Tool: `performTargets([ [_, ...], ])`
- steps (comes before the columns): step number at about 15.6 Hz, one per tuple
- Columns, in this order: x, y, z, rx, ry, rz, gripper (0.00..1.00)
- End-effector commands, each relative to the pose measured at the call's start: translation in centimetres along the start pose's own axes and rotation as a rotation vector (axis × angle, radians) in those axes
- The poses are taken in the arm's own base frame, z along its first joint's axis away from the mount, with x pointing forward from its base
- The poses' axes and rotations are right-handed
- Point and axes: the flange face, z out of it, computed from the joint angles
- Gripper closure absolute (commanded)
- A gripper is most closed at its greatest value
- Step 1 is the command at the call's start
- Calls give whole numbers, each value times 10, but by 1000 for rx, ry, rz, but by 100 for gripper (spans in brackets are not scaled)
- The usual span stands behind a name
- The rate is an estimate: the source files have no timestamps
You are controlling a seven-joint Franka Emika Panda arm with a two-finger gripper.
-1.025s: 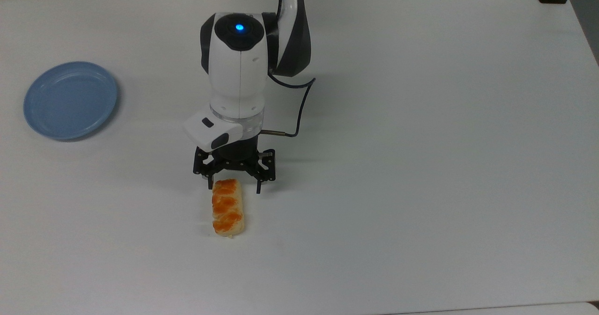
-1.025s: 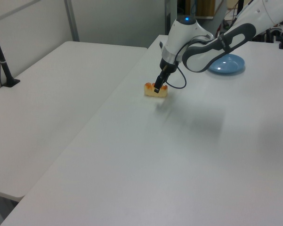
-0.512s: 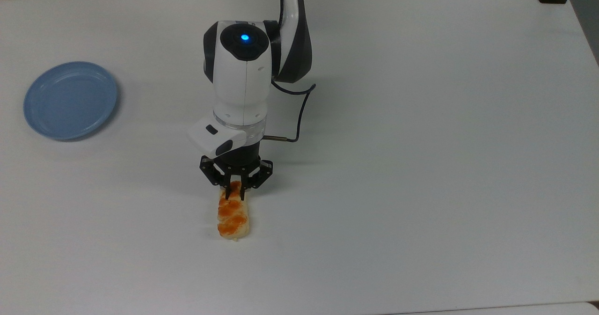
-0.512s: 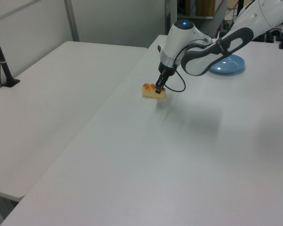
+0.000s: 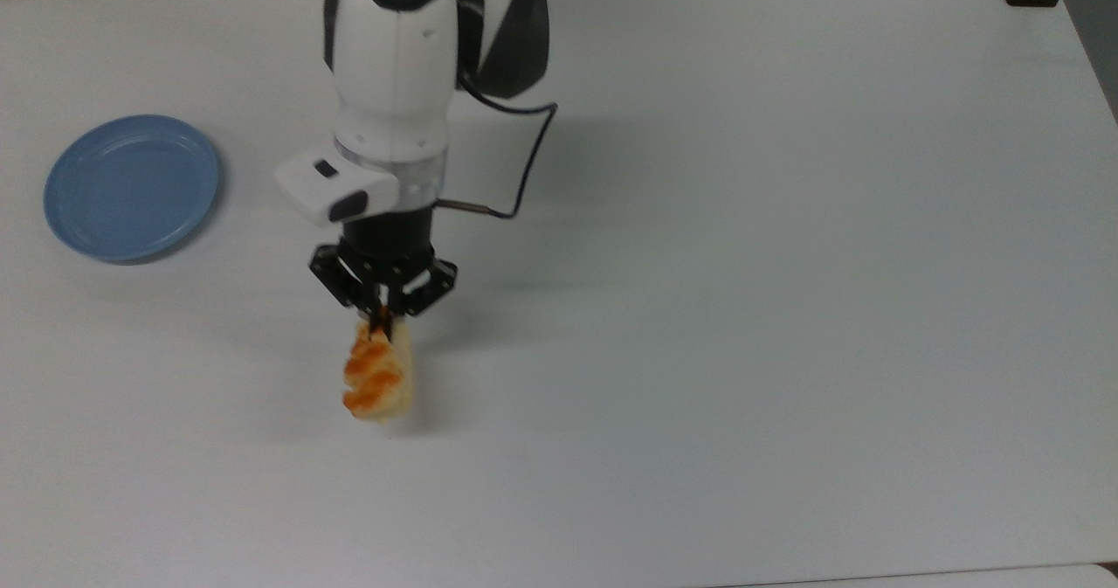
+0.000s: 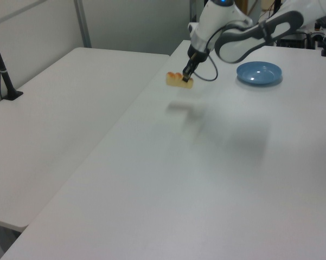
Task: Put the bread onto the plate
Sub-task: 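Lift the bread roll and carry it over the blue plate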
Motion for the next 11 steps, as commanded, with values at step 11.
performTargets([
  [11,-95,255,-33,-76,-338,-263,100],
])
